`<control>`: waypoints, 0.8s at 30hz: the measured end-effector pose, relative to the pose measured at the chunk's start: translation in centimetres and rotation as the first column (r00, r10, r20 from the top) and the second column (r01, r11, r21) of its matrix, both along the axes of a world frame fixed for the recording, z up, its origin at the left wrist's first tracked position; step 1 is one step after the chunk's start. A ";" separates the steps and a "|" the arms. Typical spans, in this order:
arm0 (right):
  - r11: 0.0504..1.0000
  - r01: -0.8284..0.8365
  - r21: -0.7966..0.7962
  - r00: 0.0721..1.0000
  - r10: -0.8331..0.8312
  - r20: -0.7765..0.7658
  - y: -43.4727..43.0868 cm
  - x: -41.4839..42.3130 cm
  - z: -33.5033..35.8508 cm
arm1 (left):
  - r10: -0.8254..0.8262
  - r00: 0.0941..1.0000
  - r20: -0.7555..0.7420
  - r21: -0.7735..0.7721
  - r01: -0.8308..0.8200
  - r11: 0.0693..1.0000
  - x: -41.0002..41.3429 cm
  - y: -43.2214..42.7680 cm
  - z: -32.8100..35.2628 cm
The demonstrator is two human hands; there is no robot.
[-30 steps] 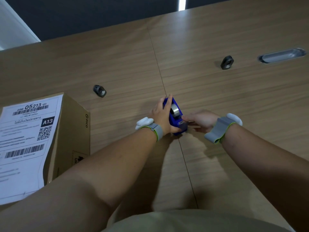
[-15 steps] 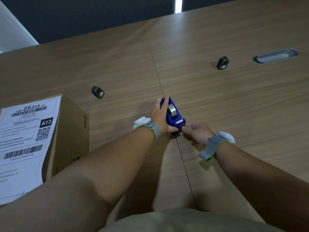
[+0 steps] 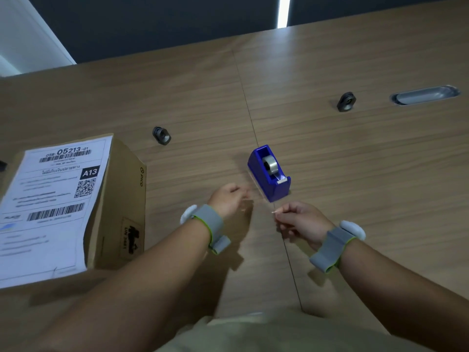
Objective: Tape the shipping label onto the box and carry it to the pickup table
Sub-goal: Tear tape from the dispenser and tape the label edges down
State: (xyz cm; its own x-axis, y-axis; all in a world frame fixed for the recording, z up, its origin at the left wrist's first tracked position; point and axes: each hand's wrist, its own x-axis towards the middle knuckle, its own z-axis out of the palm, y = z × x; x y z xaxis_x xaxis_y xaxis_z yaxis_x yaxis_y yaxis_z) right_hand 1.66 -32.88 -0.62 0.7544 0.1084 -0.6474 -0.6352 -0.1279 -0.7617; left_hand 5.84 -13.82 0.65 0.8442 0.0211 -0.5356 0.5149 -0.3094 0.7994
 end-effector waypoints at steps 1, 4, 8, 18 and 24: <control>1.000 -0.004 0.015 1.000 0.004 0.012 0.6 -0.4 0.5 | 0.062 0.991 -0.118 -0.133 -0.077 0.988 -0.8 0.5 0.3; 0.999 -0.045 0.012 0.997 0.044 0.057 2.7 -1.2 1.9 | -0.001 0.951 -0.309 -0.225 -0.072 0.972 -2.6 2.3 1.2; 0.990 -0.128 -0.050 0.986 0.133 0.097 5.7 -2.1 3.8 | -0.017 0.956 -0.293 -0.256 -0.061 0.965 -4.6 4.3 1.8; 0.991 -0.126 0.052 0.992 0.125 0.019 15.5 -3.3 7.7 | 0.096 0.994 0.050 -0.100 -0.091 0.991 -6.9 12.2 6.5; 0.973 -0.102 0.206 0.995 0.101 0.014 23.7 -2.2 10.3 | 0.033 0.971 0.237 0.128 -0.065 0.990 -6.1 19.4 11.4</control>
State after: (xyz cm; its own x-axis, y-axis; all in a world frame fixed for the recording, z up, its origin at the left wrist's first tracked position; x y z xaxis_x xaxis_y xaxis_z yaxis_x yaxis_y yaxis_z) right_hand -0.57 -9.15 9.66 0.7348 0.3153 -0.6006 -0.6243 -0.0318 -0.7805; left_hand -0.27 5.61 12.04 0.9417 0.1234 -0.3130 0.3358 -0.4011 0.8523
